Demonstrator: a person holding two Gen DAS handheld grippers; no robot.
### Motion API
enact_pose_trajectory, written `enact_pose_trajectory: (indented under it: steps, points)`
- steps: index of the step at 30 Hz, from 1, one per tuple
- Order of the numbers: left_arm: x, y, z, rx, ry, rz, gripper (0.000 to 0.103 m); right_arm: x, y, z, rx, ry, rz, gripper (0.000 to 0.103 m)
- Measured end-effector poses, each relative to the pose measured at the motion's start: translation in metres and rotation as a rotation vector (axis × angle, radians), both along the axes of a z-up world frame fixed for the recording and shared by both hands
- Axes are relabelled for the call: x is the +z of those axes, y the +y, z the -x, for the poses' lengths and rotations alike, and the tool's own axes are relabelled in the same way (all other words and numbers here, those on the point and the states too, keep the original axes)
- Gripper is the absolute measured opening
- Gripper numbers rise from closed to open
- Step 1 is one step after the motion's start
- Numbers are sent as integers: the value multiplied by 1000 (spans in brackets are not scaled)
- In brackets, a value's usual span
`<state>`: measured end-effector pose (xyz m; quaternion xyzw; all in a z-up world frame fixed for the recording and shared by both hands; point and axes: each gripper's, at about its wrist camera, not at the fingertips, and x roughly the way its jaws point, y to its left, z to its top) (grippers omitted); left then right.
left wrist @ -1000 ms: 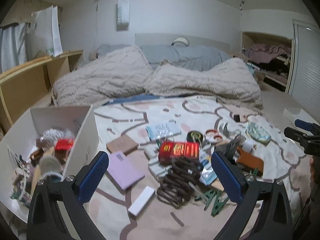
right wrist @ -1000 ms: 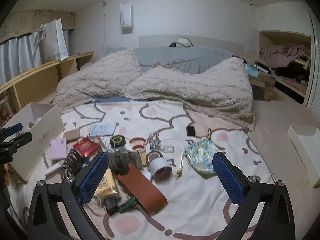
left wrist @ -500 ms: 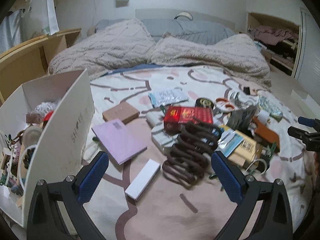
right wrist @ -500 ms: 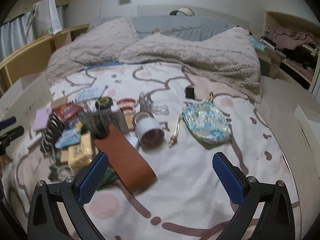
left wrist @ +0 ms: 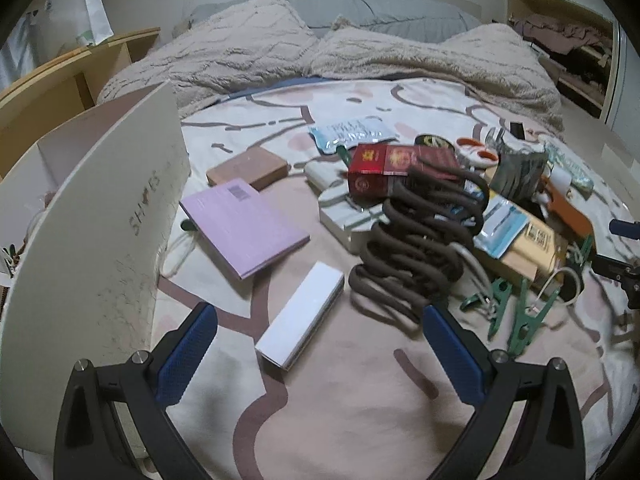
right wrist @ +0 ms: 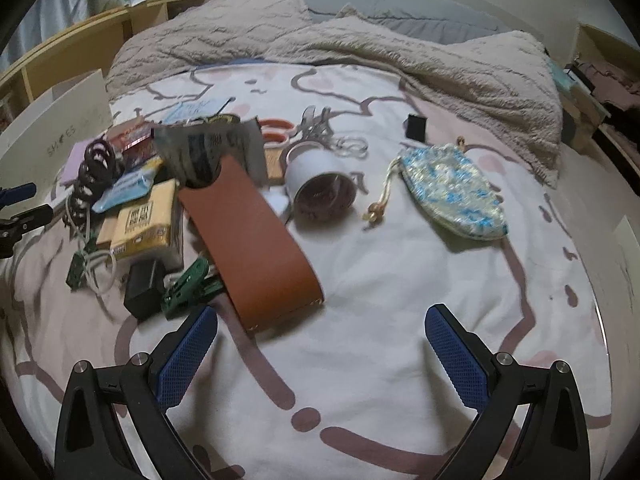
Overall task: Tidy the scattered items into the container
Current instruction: 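Move the right tool to the brown strap while the left tool approaches the white box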
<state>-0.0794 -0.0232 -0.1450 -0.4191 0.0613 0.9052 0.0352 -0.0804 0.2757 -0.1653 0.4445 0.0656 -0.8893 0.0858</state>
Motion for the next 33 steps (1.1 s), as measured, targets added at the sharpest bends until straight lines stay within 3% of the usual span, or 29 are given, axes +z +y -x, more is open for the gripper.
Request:
enact_pose_trajectory:
  steps: [6, 18, 22, 33]
  points:
    - [-15, -6, 6, 26, -47, 0, 103, -15, -2, 4, -5, -55, -10, 103]
    - [-27, -10, 9, 45, -91, -5, 103, -19, -2, 2, -20, -54, -12, 103]
    - [-30, -12, 10, 47, -103, -21, 103, -22, 4, 5, -22, -73, 30, 103]
    - [-30, -16, 9, 57, -119, -59, 103, -18, 6, 0, -37, -19, 59, 103]
